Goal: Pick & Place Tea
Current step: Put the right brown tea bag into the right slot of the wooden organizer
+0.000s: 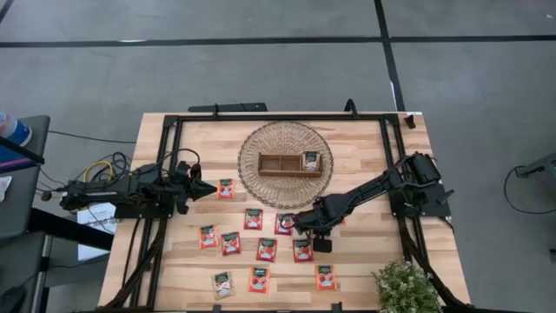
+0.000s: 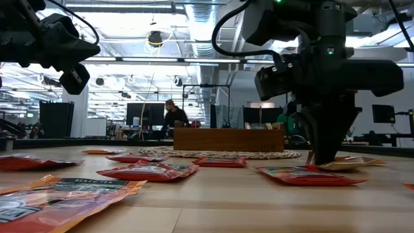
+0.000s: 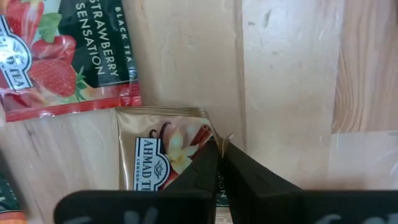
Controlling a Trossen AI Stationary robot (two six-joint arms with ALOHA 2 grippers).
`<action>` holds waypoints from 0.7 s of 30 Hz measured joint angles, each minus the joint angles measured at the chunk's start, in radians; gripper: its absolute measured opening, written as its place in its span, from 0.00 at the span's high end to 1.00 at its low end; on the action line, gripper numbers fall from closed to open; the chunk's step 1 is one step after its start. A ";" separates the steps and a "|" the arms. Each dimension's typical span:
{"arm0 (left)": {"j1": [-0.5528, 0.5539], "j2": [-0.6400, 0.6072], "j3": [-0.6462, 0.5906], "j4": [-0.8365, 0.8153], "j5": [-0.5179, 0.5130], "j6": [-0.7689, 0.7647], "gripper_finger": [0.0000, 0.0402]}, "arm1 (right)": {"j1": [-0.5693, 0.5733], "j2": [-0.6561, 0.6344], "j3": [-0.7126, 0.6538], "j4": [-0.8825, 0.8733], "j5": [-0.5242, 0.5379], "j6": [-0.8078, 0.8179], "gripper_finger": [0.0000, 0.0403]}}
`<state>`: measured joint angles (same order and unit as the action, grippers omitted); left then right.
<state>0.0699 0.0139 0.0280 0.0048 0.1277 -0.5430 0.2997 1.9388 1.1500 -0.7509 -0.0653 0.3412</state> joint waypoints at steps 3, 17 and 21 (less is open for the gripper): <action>0.000 0.000 0.000 0.000 0.000 0.000 1.00 | -0.008 0.007 0.031 -0.031 -0.003 -0.002 0.99; 0.000 0.000 0.000 0.000 0.000 0.002 1.00 | 0.008 0.015 0.368 -0.421 0.047 -0.094 1.00; 0.000 0.000 0.000 -0.001 -0.001 0.006 1.00 | 0.006 0.014 0.510 -0.593 0.106 -0.127 1.00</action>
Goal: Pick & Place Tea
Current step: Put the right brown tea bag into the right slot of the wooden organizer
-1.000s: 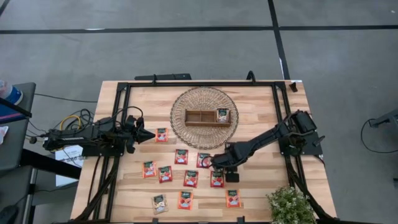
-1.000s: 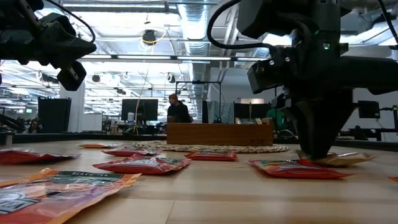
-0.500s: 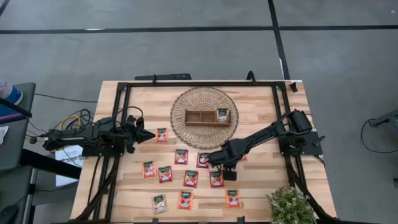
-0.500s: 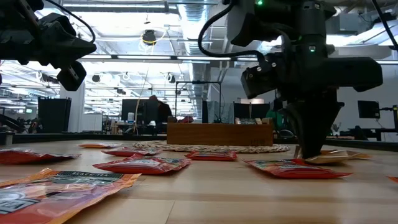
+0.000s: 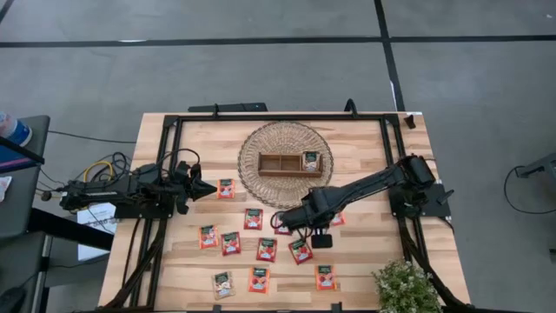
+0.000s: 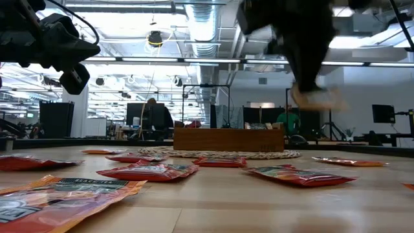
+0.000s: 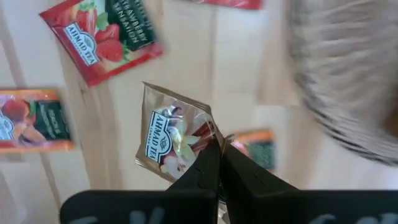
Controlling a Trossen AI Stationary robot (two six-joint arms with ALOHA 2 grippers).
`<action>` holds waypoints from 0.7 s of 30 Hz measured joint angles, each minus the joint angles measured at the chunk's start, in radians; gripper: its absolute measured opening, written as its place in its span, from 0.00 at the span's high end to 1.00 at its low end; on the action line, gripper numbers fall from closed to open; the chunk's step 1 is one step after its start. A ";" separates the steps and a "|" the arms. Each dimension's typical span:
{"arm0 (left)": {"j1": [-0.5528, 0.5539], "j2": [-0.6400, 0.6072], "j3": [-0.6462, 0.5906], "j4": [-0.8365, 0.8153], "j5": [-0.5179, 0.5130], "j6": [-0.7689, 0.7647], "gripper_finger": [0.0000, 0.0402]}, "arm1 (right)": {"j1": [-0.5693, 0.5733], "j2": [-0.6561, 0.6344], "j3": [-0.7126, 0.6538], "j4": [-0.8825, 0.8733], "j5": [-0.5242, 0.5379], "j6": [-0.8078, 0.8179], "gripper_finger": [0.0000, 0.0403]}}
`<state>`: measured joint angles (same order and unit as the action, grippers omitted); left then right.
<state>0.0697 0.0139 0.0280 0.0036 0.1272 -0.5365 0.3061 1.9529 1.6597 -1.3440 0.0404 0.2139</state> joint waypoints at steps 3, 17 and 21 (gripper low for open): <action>0.000 0.000 0.000 0.000 0.000 0.000 1.00 | 0.000 -0.001 0.108 -0.146 0.081 -0.014 1.00; 0.000 0.000 0.000 -0.001 0.000 0.000 1.00 | 0.000 -0.016 0.317 -0.227 0.309 -0.060 1.00; 0.000 0.000 0.000 -0.001 0.000 -0.001 1.00 | 0.001 -0.016 0.314 -0.227 0.384 -0.091 1.00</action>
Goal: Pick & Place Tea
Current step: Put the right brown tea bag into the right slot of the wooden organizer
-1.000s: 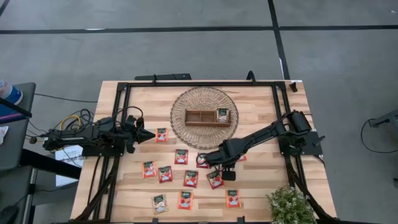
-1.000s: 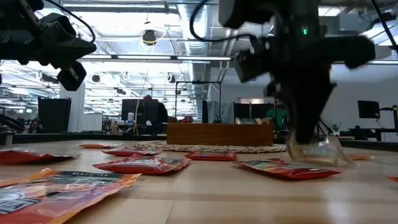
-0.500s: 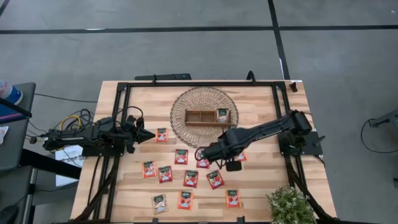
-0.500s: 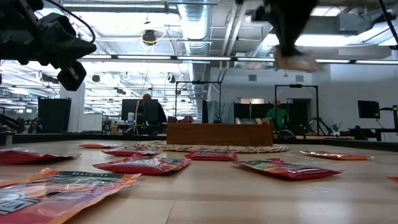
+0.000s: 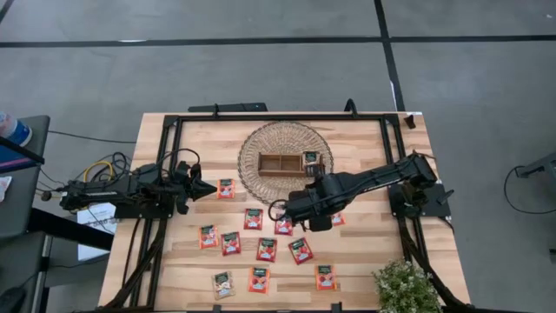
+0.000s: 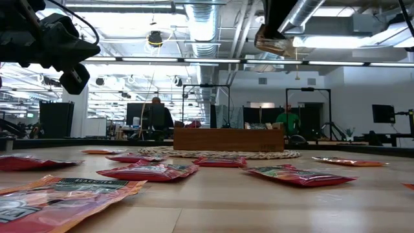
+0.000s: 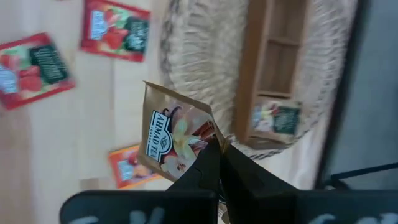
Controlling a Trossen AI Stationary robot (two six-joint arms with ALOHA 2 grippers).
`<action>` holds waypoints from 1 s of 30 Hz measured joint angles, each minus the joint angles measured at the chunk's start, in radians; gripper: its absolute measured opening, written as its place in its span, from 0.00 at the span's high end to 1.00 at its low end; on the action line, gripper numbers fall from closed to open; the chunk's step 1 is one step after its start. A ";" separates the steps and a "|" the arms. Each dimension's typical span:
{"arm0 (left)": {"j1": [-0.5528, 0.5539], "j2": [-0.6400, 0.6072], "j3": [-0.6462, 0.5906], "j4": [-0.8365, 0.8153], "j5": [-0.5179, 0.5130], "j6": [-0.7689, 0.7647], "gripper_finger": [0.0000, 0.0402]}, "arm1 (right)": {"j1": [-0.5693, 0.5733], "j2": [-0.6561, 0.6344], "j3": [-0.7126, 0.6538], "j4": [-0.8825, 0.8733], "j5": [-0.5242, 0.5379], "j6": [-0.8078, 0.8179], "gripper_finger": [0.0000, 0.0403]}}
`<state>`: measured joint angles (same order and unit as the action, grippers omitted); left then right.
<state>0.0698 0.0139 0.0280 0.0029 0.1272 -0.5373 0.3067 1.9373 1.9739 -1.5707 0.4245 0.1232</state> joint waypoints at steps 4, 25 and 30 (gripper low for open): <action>0.000 0.000 0.000 0.000 0.000 0.000 1.00 | -0.006 0.000 0.000 0.000 0.191 -0.016 1.00; 0.000 0.000 0.000 -0.001 0.000 0.008 1.00 | -0.149 -0.001 -0.254 0.092 0.398 -0.072 1.00; 0.000 0.000 0.000 -0.001 -0.008 0.025 1.00 | -0.183 -0.001 -0.298 0.218 0.400 -0.144 1.00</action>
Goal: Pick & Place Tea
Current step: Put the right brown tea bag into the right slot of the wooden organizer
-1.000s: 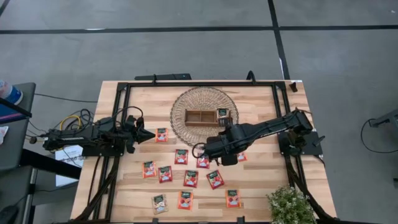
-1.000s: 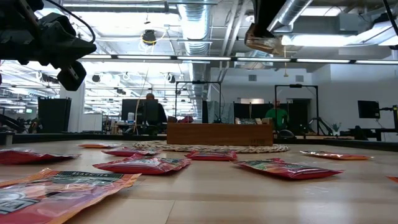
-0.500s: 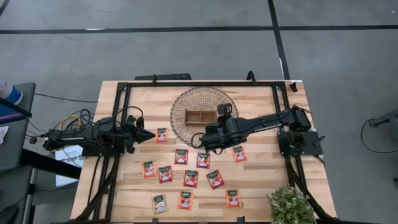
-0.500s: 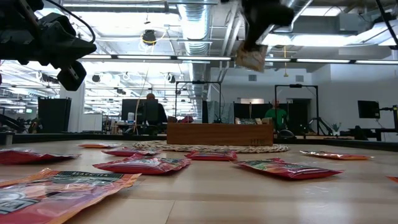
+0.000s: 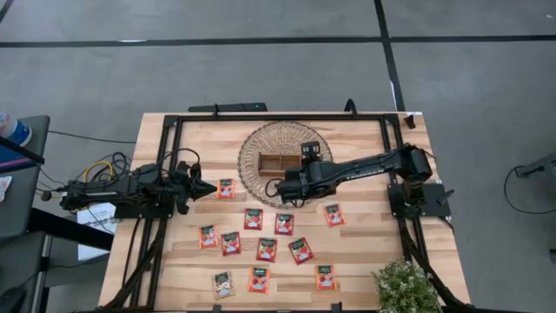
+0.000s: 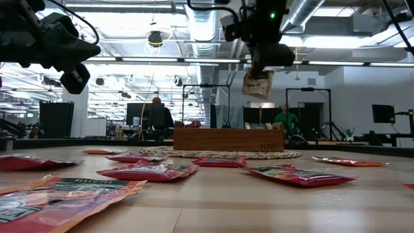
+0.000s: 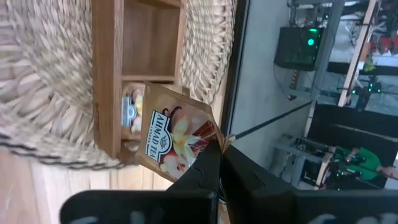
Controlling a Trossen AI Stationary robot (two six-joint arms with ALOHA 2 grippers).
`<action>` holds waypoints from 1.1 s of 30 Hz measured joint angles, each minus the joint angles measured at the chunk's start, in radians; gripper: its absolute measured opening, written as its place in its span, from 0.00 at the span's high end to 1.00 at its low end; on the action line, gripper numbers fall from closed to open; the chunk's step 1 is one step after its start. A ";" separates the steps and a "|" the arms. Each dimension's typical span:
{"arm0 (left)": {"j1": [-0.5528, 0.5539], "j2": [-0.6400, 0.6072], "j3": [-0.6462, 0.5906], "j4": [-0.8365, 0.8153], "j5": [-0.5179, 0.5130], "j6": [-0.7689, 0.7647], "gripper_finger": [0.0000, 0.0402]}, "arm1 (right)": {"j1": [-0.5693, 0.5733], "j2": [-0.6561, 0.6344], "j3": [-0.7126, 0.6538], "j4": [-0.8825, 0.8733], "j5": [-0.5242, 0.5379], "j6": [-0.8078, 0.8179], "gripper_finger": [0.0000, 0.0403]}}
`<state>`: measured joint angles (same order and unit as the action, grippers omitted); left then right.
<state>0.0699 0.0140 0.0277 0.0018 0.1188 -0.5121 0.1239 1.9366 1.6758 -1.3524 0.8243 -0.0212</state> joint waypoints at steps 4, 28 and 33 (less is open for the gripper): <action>0.000 0.000 0.000 0.000 -0.001 0.000 1.00 | -0.035 0.000 -0.063 0.061 -0.013 -0.068 1.00; 0.000 0.000 0.000 0.000 -0.003 0.000 1.00 | -0.168 0.000 -0.194 0.271 -0.095 -0.198 1.00; 0.000 0.000 0.000 0.000 -0.003 0.000 1.00 | -0.168 0.000 -0.243 0.281 -0.096 -0.216 1.00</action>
<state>0.0700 0.0140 0.0273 0.0017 0.1162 -0.5125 -0.0441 1.9366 1.4325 -1.0713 0.7288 -0.2367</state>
